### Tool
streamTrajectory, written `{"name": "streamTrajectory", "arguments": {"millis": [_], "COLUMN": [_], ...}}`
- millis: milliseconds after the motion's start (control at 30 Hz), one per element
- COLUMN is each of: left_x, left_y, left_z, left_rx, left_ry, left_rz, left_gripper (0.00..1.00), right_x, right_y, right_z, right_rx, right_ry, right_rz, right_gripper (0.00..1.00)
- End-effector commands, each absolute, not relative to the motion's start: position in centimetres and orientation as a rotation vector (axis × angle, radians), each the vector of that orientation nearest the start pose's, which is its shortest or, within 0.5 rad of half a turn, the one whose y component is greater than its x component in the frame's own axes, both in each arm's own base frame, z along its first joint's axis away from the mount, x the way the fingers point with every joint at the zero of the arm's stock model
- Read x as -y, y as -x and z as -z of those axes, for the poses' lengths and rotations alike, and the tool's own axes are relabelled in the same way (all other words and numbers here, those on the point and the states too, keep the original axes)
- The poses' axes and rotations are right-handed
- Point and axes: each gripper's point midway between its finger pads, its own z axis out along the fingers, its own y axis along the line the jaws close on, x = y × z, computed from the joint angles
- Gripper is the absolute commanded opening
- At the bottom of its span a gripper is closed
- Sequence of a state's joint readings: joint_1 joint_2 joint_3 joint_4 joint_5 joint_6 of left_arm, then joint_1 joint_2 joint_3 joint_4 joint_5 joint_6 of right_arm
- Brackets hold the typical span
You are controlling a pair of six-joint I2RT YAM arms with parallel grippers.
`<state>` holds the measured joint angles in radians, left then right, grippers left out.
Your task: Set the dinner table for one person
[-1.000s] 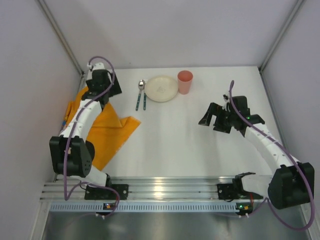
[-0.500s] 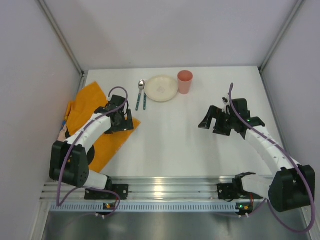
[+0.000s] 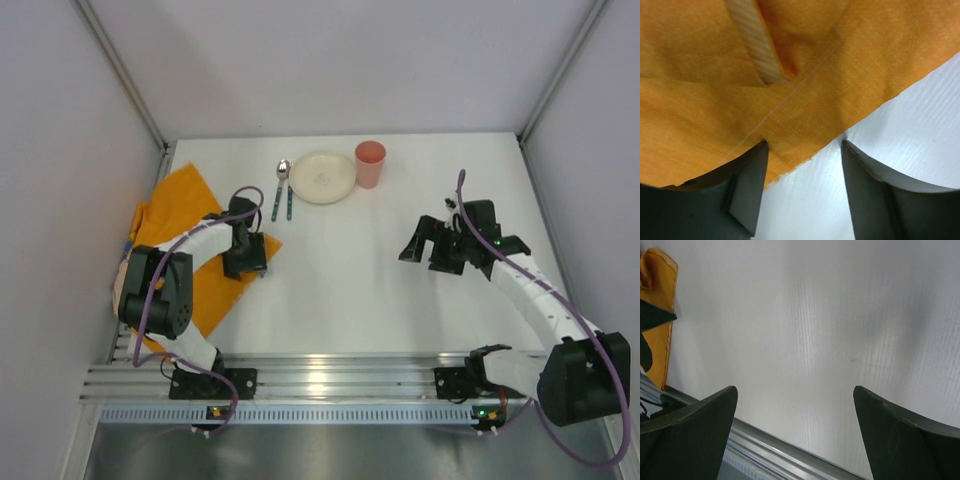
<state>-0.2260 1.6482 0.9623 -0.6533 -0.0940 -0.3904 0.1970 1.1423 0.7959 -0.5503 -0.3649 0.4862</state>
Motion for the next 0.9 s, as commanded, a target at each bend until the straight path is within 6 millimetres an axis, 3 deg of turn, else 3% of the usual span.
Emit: {"name": "streamTrajectory", "arguments": {"millis": [0, 33, 133, 167, 267, 400, 533, 567, 600, 633, 667, 700, 733, 767, 800, 833, 867], "left_x": [4.1, 3.8, 3.1, 3.1, 3.3, 6.7, 14.7, 18.3, 20.1, 21.9, 25.3, 26.8, 28.6, 31.9, 34.1, 37.1, 39.6], "left_y": [-29.0, -28.9, -28.5, -28.6, -28.9, -28.8, -27.0, -26.5, -26.2, -26.0, -26.1, -26.0, -26.1, -26.4, -26.1, -27.2, -26.4], "left_z": [0.2, 0.3, 0.9, 0.9, 0.4, -2.1, -5.3, -6.7, -7.4, -7.7, -9.6, -10.2, -9.7, -11.7, -12.5, -13.1, -13.7], "left_rx": [-2.871, -2.877, -2.902, -2.904, -2.910, -2.922, -2.977, -2.972, -2.978, -2.989, -2.960, -2.967, -3.001, -2.958, -2.959, -2.921, -2.896], "left_ry": [0.281, 0.277, 0.289, 0.292, 0.293, 0.293, 0.174, 0.088, 0.070, 0.093, 0.019, 0.002, 0.015, -0.061, -0.108, -0.154, -0.236], "left_rz": [-0.103, -0.110, -0.114, -0.098, -0.067, 0.096, 0.286, 0.382, 0.429, 0.466, 0.559, 0.595, 0.618, 0.720, 0.819, 0.903, 0.980], "left_gripper": [0.62, 0.49, 0.36, 0.19, 0.00, 0.00, 0.00, 0.00, 0.00, 0.00, 0.00, 0.00, 0.00, 0.00, 0.00, 0.12, 0.27], "right_x": [-12.4, -12.3, -12.0, -11.8, -11.7, -11.1, -9.7, -9.4, -9.1, -8.9, -8.9, -8.9, -8.9, -8.8, -8.7, -8.7, -8.7], "right_y": [-25.3, -25.3, -25.1, -25.1, -25.0, -24.8, -24.6, -24.3, -24.2, -24.1, -24.1, -24.1, -24.1, -24.0, -24.0, -23.9, -23.9], "right_z": [-12.8, -12.8, -12.5, -12.5, -12.3, -12.2, -11.9, -11.8, -11.7, -11.7, -11.9, -12.1, -12.1, -12.1, -12.0, -11.8, -11.7], "right_rx": [-2.500, -2.499, -2.503, -2.503, -2.505, -2.507, -2.513, -2.522, -2.528, -2.525, -2.521, -2.518, -2.519, -2.527, -2.531, -2.541, -2.547], "right_ry": [-0.196, -0.197, -0.206, -0.212, -0.213, -0.212, -0.207, -0.208, -0.213, -0.220, -0.223, -0.227, -0.236, -0.248, -0.253, -0.262, -0.263], "right_rz": [-0.700, -0.694, -0.686, -0.683, -0.679, -0.654, -0.576, -0.558, -0.543, -0.536, -0.541, -0.541, -0.540, -0.540, -0.538, -0.538, -0.539], "right_gripper": [1.00, 1.00, 1.00, 1.00, 1.00, 1.00, 1.00, 1.00, 1.00, 1.00, 1.00, 1.00, 1.00, 1.00, 1.00, 1.00, 1.00]}}
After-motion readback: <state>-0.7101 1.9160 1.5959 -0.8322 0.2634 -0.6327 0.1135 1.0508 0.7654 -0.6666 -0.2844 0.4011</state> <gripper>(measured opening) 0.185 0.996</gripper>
